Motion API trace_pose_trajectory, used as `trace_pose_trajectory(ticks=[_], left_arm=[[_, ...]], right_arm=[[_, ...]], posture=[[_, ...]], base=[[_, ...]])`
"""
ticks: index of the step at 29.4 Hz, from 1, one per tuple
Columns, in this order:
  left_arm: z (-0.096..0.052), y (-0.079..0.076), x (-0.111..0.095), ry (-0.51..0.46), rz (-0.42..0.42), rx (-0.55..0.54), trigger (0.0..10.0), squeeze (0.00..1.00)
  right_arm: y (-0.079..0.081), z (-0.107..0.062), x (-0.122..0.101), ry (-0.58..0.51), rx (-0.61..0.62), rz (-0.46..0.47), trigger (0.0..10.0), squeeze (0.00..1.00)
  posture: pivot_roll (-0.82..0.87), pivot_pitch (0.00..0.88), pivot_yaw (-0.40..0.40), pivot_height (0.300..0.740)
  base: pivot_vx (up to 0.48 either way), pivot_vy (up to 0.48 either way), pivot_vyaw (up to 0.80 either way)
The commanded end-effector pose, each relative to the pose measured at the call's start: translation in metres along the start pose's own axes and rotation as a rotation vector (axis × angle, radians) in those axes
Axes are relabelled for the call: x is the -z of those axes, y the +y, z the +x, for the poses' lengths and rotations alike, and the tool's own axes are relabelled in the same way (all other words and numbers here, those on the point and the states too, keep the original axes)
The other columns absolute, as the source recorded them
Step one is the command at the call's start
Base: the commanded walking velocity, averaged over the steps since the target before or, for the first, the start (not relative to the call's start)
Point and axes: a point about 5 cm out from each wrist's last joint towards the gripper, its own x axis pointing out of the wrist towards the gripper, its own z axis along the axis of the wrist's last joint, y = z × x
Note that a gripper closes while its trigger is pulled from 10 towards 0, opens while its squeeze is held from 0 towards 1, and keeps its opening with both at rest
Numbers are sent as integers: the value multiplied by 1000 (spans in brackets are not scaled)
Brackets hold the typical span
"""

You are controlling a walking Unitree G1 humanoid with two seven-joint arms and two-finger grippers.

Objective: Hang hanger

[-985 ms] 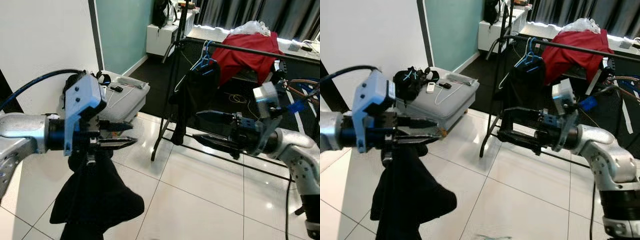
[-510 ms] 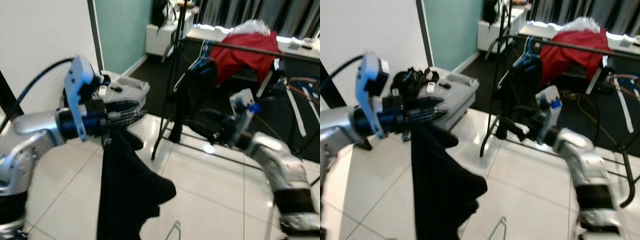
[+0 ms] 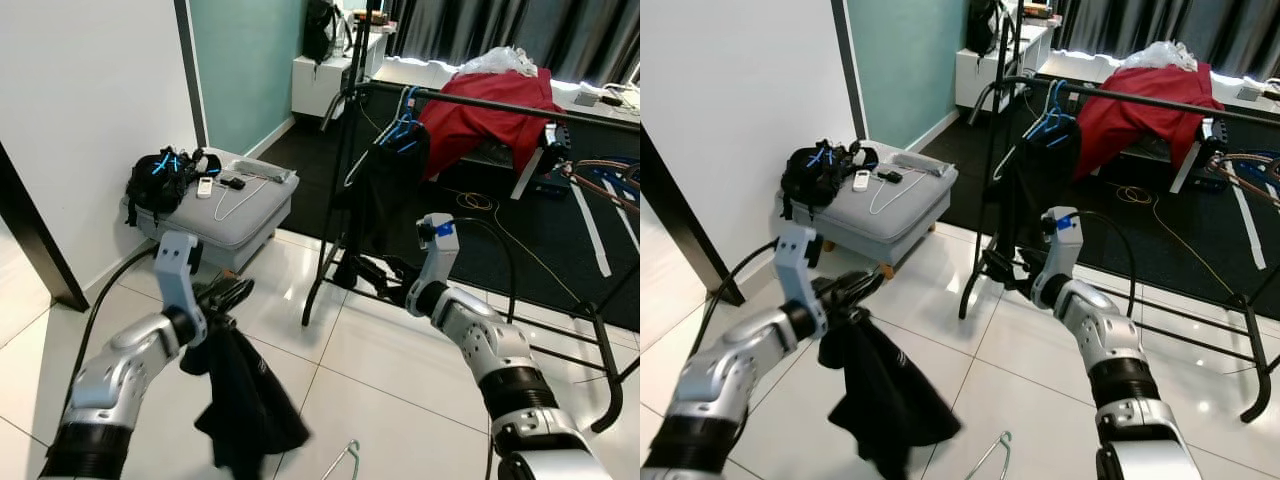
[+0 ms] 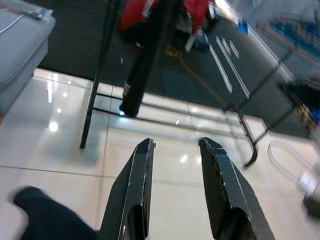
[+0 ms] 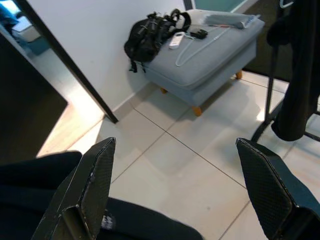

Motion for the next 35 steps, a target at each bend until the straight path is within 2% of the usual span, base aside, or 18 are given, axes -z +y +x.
trace_pose_trajectory(ticks=[1, 35], left_arm=[[4, 3, 0, -37, -18, -21, 10000, 0], [10, 7, 5, -55, -24, -19, 10000, 0]], right_arm=[[-4, 2, 0, 4, 30, -7, 10000, 0], [-6, 6, 0, -2, 36, -16, 10000, 0]], posture=[[65, 7, -90, 740], [80, 3, -86, 740]], base=[[0, 0, 0], [0, 0, 0]])
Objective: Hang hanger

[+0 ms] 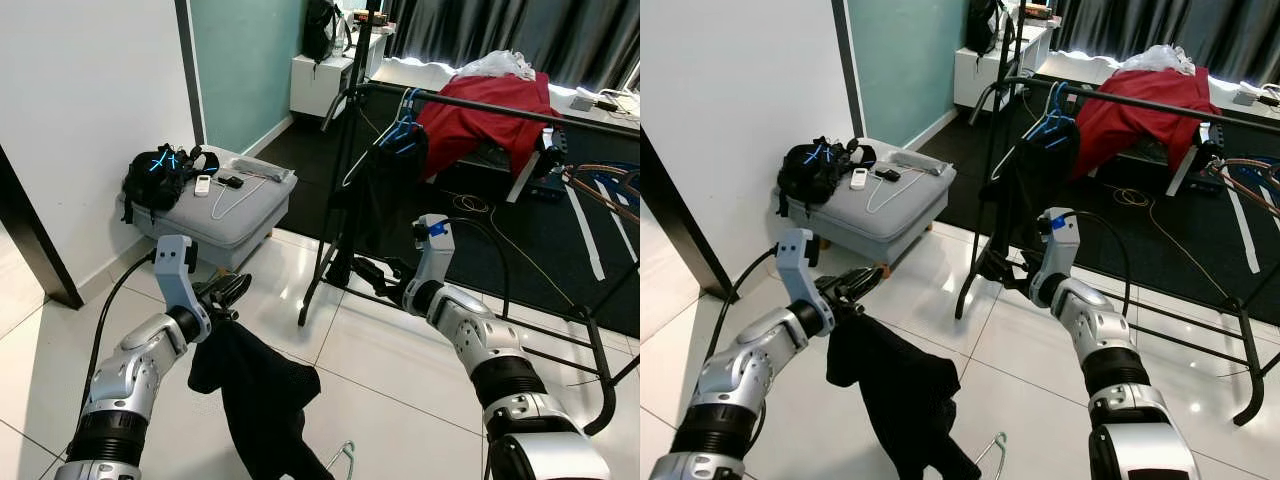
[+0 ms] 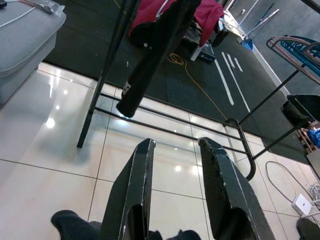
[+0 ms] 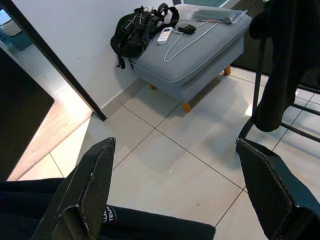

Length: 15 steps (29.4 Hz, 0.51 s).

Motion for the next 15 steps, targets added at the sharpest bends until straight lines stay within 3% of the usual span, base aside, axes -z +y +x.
trace_pose_trajectory(ticks=[1, 4, 15], left_arm=[[4, -3, -5, -25, 18, 22, 10000, 0], [4, -3, -5, -26, 21, 23, 10000, 0], [1, 0, -11, -86, 33, -3, 10000, 0]], right_arm=[[1, 0, -1, -21, -22, -11, 10000, 0], [8, -2, -6, -70, -106, -42, 10000, 0], [10, -5, -8, -117, -166, -20, 10000, 0]], posture=[[81, 1, -87, 740], [82, 0, -86, 740], [89, 0, -84, 740]], base=[[0, 0, 0], [0, 0, 800], [0, 0, 800]])
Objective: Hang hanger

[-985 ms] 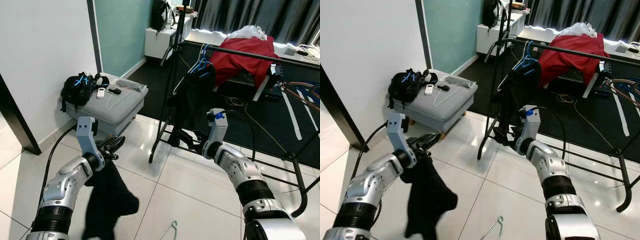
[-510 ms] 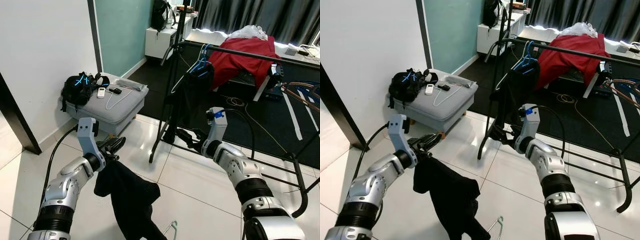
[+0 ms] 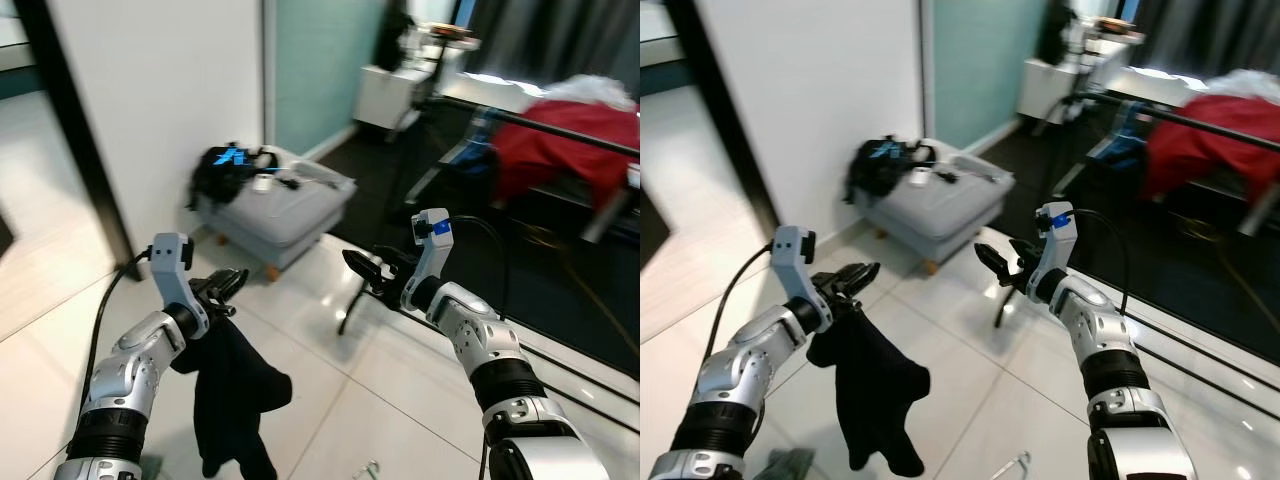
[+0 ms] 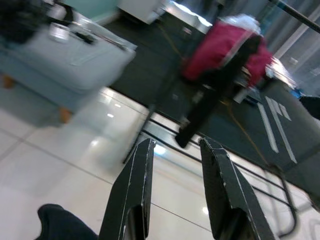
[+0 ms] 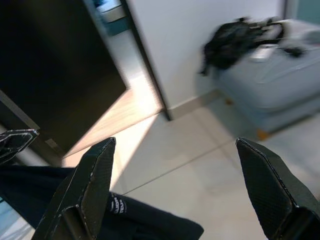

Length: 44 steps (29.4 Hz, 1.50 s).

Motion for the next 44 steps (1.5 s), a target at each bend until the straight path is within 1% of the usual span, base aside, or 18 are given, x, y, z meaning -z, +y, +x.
trace_pose_trajectory(ticks=[1, 11, 22, 28, 44], left_arm=[[1, -3, -3, -24, 13, 8, 10000, 0], [1, -3, -3, -27, 20, 7, 10000, 0], [1, -2, -4, -25, 36, 12, 10000, 0], [1, -3, -6, -36, 50, 7, 10000, 0], [1, -5, -8, -50, 58, 9, 10000, 0]], right_arm=[[1, -3, -2, -41, -22, 6, 10000, 0], [3, -3, 0, -41, -56, -6, 10000, 0], [7, -3, -1, -61, -90, -11, 10000, 0], [11, -5, -3, -81, -129, -9, 10000, 0], [14, -6, -6, -91, -178, -10, 10000, 0]], posture=[[91, 0, -83, 740], [85, 0, -79, 740], [84, 0, -72, 740], [90, 0, -69, 740], [103, 1, -81, 740]], base=[[0, 0, 800], [0, 0, 800], [0, 0, 800], [0, 0, 800], [0, 0, 800]])
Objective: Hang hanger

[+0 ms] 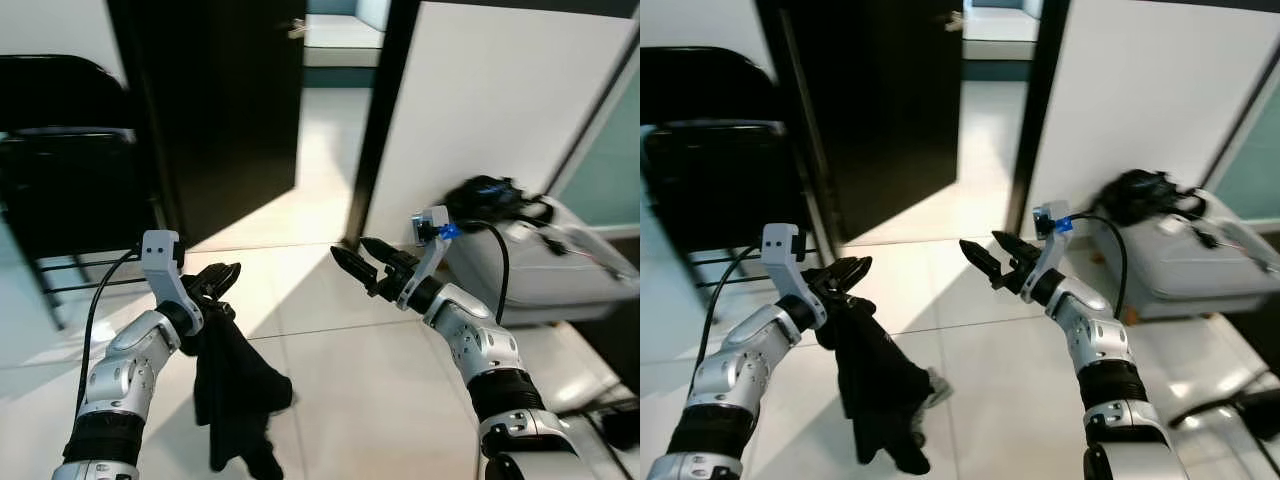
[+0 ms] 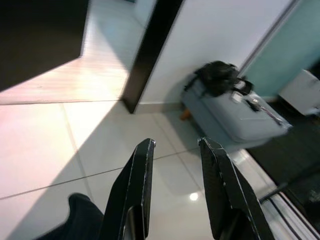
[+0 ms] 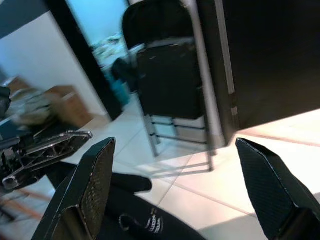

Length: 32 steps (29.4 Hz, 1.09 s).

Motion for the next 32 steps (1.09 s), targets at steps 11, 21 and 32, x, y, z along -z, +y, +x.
trace_pose_trajectory(ticks=[11, 21, 32], left_arm=[[2, -5, -5, -27, 23, 13, 10000, 0], [1, -4, -6, -28, 11, 14, 10000, 0], [0, -4, -6, -27, 4, 14, 10000, 0]], right_arm=[[-8, -4, -4, -40, 68, 47, 10000, 0], [-16, -6, -9, -81, 135, 86, 10000, 0], [-13, -5, -8, -65, 118, 76, 10000, 0]], posture=[[104, 0, -83, 740], [99, 10, -79, 740], [103, 14, -81, 740]], base=[[0, 0, 800], [0, 0, 800], [0, 0, 800]])
